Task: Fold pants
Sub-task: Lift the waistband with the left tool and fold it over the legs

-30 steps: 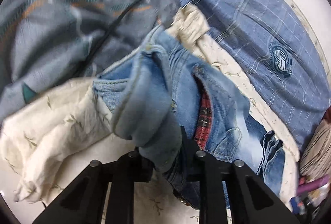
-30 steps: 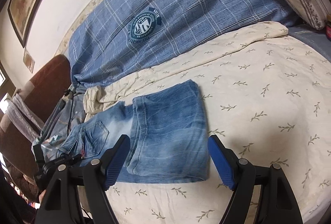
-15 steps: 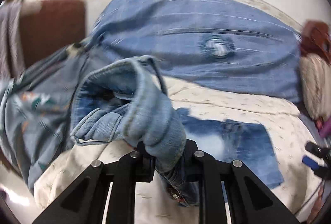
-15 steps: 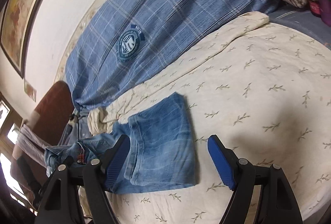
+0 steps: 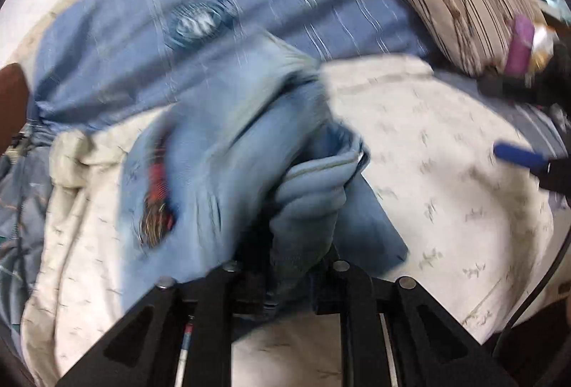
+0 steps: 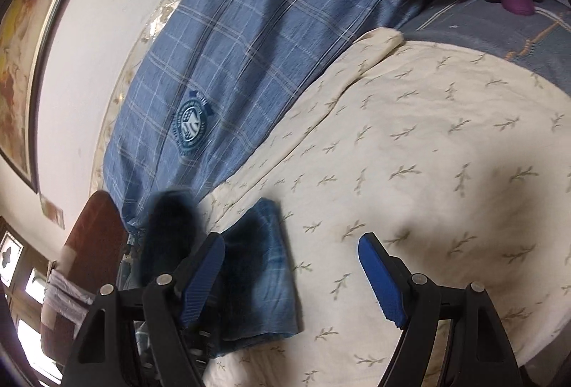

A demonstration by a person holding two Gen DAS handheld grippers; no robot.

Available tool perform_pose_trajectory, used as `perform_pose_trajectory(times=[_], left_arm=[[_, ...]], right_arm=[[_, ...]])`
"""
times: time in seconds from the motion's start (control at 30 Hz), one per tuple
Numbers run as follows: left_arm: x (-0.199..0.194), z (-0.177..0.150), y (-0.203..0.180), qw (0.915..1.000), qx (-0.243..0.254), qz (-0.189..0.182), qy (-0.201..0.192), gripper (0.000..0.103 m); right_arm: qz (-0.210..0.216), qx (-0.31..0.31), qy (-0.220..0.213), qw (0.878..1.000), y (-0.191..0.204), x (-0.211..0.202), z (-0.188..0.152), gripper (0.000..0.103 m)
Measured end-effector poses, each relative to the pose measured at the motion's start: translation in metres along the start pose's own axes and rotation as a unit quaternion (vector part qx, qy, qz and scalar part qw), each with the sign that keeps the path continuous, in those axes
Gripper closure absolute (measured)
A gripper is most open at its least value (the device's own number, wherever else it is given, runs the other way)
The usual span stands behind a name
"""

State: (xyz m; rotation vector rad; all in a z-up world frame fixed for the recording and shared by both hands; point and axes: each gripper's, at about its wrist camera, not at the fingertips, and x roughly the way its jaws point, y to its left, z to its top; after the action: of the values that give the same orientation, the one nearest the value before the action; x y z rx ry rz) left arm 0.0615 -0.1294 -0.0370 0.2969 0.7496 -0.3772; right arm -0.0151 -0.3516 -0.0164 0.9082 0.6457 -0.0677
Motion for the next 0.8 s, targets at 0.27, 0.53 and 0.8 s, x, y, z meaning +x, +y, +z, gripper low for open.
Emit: perform_pose_trajectory(times=[0.27,0.53,0.8], left_arm=[[-0.062,0.003,0.007,0.9936,0.014,-0.078,-0.081,0.034],[-0.066,0.011,0.086,0.9927,-0.064,0.000,-0.103,0.027],[-0.020,-0.010,0.115,0.9926,-0.099,0.055,-0.045,0.027]], right_arm=[[0.012,0.010,-0.009,1.000,-0.006,-0.006,0.006,0.023],[0.097,-0.085,-0.036,0.991,0.042,-0.015,-0.010,0.023],[0.153,-0.171,0.004,0.973,0.101,0.023,-0.041,0.023]])
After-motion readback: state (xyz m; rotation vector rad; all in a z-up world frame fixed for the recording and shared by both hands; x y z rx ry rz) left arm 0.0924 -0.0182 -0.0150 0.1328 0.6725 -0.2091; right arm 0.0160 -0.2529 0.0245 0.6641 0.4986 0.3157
